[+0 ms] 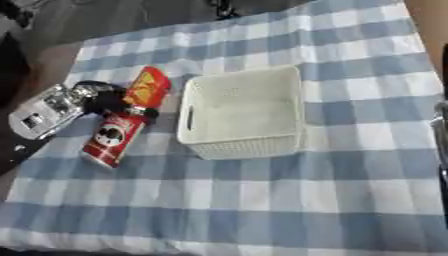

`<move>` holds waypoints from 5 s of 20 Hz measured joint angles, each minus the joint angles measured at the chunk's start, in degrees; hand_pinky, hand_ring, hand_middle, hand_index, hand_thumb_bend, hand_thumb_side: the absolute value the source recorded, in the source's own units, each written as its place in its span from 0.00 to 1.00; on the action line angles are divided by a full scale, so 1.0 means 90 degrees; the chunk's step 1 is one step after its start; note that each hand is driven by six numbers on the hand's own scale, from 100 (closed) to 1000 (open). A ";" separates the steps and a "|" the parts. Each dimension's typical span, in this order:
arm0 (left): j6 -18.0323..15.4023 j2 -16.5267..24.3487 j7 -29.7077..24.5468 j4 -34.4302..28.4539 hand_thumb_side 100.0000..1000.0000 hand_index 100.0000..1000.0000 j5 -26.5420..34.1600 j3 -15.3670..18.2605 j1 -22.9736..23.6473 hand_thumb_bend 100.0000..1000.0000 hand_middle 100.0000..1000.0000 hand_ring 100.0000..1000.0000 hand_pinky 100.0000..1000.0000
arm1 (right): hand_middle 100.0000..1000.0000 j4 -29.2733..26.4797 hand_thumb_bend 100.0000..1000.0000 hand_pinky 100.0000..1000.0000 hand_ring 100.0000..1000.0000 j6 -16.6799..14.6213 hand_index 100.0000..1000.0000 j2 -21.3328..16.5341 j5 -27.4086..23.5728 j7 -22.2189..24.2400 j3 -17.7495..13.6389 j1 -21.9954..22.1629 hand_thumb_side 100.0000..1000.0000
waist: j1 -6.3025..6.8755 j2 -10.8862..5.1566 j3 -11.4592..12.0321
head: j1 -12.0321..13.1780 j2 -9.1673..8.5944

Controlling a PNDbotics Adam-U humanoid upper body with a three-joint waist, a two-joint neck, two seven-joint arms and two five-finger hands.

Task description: Pick up objects on the table and place them in the box.

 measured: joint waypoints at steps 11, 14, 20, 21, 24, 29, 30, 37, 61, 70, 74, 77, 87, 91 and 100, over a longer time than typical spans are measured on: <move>-0.0094 -0.0090 -0.0067 0.0140 0.06 0.81 -0.0462 0.0107 -0.0024 0.53 0.52 0.36 0.12 | 0.64 -0.0034 0.00 0.42 0.61 -0.0013 0.66 0.0000 -0.0101 0.0039 0.0029 -0.0016 0.97 | 0.0014 0.0055 -0.0033 | 0.0000 0.0000; -0.0137 -0.0123 -0.0001 0.0157 0.06 0.76 -0.0493 0.0125 -0.0049 0.47 0.48 0.33 0.09 | 0.64 -0.0035 0.00 0.42 0.60 -0.0012 0.66 0.0000 -0.0131 0.0042 0.0029 -0.0053 0.97 | 0.0014 0.0064 -0.0059 | 0.0000 0.0000; -0.0197 -0.0138 0.0124 0.0159 0.00 0.59 -0.0509 0.0147 -0.0082 0.25 0.33 0.21 0.00 | 0.64 -0.0035 0.00 0.42 0.60 0.0007 0.66 0.0000 -0.0138 0.0067 0.0030 -0.0059 0.97 | 0.0014 0.0076 -0.0061 | 0.0000 0.0000; -0.0193 -0.0138 0.0141 0.0159 0.00 0.55 -0.0516 0.0162 -0.0087 0.18 0.31 0.19 0.00 | 0.64 -0.0035 0.00 0.42 0.60 0.0007 0.66 0.0000 -0.0138 0.0067 0.0030 -0.0059 0.97 | 0.0014 0.0076 -0.0055 | 0.0000 0.0000; -0.0177 -0.0137 0.0217 0.0157 0.00 0.51 -0.0520 0.0192 -0.0098 0.12 0.27 0.16 0.00 | 0.64 -0.0035 0.00 0.42 0.60 0.0007 0.66 0.0000 -0.0138 0.0068 0.0029 -0.0059 0.97 | 0.0014 0.0076 -0.0042 | -0.0001 0.0000; -0.0162 -0.0032 0.0325 0.0026 0.00 0.48 -0.0452 0.0241 -0.0095 0.10 0.26 0.15 0.00 | 0.64 -0.0032 0.00 0.42 0.60 0.0007 0.66 0.0000 -0.0138 0.0069 0.0027 -0.0058 0.97 | 0.0014 0.0076 -0.0014 | -0.0003 0.0000; -0.0153 0.0041 0.0333 -0.0035 0.00 0.48 -0.0428 0.0253 -0.0095 0.10 0.26 0.15 0.00 | 0.64 -0.0031 0.00 0.42 0.60 0.0007 0.66 0.0000 -0.0138 0.0069 0.0027 -0.0058 0.97 | 0.0014 0.0075 0.0005 | -0.0004 0.0000; -0.0061 0.0617 0.0255 -0.0446 0.00 0.46 -0.0402 0.0402 -0.0278 0.10 0.25 0.14 0.00 | 0.64 0.0029 0.00 0.42 0.60 0.0009 0.66 0.0001 -0.0135 0.0068 -0.0005 -0.0041 0.97 | 0.0039 0.0003 0.0141 | -0.0008 0.0000; -0.0379 0.1378 -0.0070 -0.3352 0.00 0.45 -0.0109 0.0578 -0.0378 0.17 0.24 0.15 0.00 | 0.64 0.0223 0.00 0.43 0.61 0.0045 0.66 -0.0117 -0.0003 0.0029 -0.0102 -0.0001 0.94 | -0.0060 -0.0161 -0.0312 | -0.0115 0.0000; -0.0610 0.1336 -0.0458 -0.3682 0.00 0.44 -0.0215 0.0435 -0.0782 0.16 0.23 0.14 0.00 | 0.64 0.0241 0.00 0.43 0.61 0.0069 0.66 -0.0167 0.0057 0.0001 -0.0134 -0.0080 0.92 | -0.0075 -0.0185 -0.0713 | -0.0122 0.0000; -0.0658 0.1135 -0.0516 -0.3481 0.00 0.44 -0.0358 0.0416 -0.0939 0.15 0.23 0.14 0.00 | 0.64 0.0235 0.00 0.43 0.61 0.0068 0.66 -0.0169 0.0077 0.0002 -0.0132 -0.0174 0.92 | -0.0074 -0.0183 -0.0932 | -0.0123 0.0000; -0.0715 0.0966 -0.0568 -0.3227 0.00 0.44 -0.0464 0.0399 -0.1093 0.15 0.23 0.14 0.00 | 0.64 0.0213 0.00 0.43 0.61 0.0063 0.66 -0.0169 0.0082 0.0007 -0.0128 -0.0224 0.91 | -0.0038 -0.0161 -0.1106 | -0.0121 0.0000; -0.0951 0.0076 -0.0620 -0.2121 0.00 0.44 -0.0900 0.0399 -0.1591 0.15 0.22 0.13 0.00 | 0.64 0.0158 0.00 0.43 0.61 0.0063 0.66 -0.0165 0.0077 0.0010 -0.0129 -0.0280 0.91 | 0.0038 -0.0093 -0.1344 | -0.0115 0.0000; -0.1028 -0.0335 -0.0579 -0.1750 0.00 0.43 -0.0972 0.0424 -0.1678 0.13 0.22 0.13 0.00 | 0.64 0.0139 0.00 0.43 0.61 0.0065 0.66 -0.0163 0.0060 0.0009 -0.0131 -0.0280 0.90 | 0.0056 -0.0063 -0.1370 | -0.0115 0.0000; -0.0987 -0.0975 -0.0300 -0.1392 0.00 0.47 -0.0958 0.0474 -0.1731 0.20 0.27 0.20 0.00 | 0.64 0.0122 0.00 0.43 0.61 0.0067 0.66 -0.0106 0.0045 0.0007 -0.0164 -0.0280 0.90 | 0.0060 -0.0062 -0.1355 | -0.0121 0.0000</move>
